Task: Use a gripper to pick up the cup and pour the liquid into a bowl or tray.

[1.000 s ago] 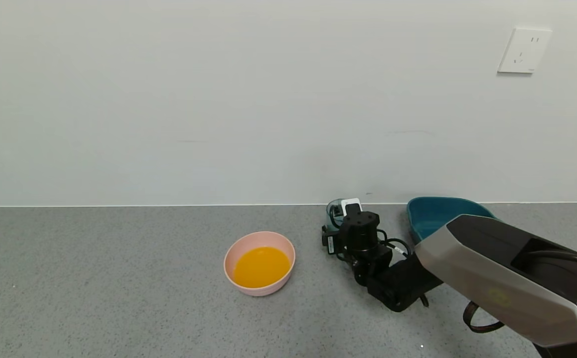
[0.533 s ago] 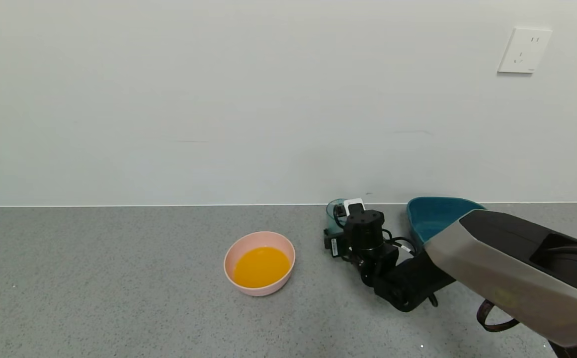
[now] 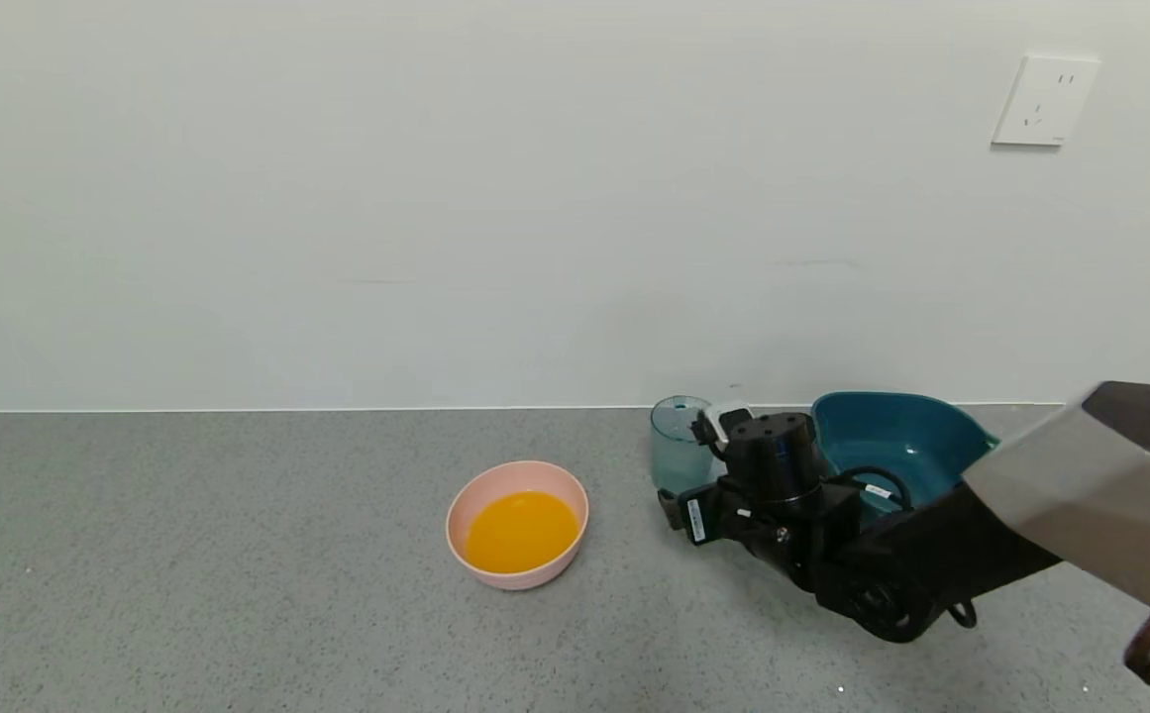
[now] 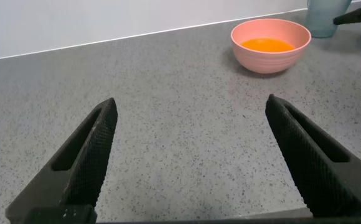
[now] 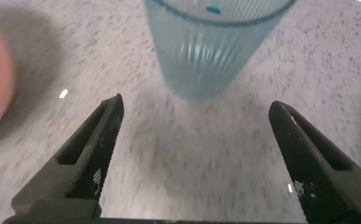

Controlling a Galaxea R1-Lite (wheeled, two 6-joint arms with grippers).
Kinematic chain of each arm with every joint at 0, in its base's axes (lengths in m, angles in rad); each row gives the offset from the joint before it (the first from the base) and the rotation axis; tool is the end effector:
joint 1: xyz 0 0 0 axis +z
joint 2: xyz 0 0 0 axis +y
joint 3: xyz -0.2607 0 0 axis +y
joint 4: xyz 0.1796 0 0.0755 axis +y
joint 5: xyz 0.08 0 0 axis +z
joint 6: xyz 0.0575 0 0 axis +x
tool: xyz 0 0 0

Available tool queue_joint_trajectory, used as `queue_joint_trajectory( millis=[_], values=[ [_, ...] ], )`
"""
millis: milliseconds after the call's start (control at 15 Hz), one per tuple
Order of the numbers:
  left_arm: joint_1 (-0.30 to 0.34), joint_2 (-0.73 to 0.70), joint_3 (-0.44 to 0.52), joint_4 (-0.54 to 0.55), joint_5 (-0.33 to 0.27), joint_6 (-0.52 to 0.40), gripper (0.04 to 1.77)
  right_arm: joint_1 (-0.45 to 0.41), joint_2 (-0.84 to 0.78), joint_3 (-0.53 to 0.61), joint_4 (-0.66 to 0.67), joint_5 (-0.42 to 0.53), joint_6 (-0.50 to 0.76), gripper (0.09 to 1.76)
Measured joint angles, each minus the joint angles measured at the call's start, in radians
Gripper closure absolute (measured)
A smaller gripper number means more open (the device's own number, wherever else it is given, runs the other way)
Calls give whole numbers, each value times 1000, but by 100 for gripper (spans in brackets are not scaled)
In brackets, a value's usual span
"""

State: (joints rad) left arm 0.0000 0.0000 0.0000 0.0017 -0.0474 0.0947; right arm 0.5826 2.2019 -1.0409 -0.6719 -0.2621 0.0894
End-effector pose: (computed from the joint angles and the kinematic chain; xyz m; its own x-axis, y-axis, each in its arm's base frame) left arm 0.0563 -0.0027 0.0753 0.9989 -0.0474 -0.0017 0.0473 0.9944 0.0945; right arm 0.3541 0.2155 0.0122 0.8545 0.2527 -0.4538 -0.3040 0.9517 -0.0424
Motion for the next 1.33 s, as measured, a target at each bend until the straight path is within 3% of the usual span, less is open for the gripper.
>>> queue_joint_trajectory(
  millis=[533, 800, 1333],
  values=[
    [0, 0, 0, 0, 0, 0, 9, -5, -405, 164, 226, 37, -6, 15],
    [0, 0, 0, 0, 0, 0, 9, 17, -600, 256, 425, 36, -43, 15],
    [0, 0, 0, 0, 0, 0, 9, 14, -987, 452, 524, 32, -97, 15]
  ],
)
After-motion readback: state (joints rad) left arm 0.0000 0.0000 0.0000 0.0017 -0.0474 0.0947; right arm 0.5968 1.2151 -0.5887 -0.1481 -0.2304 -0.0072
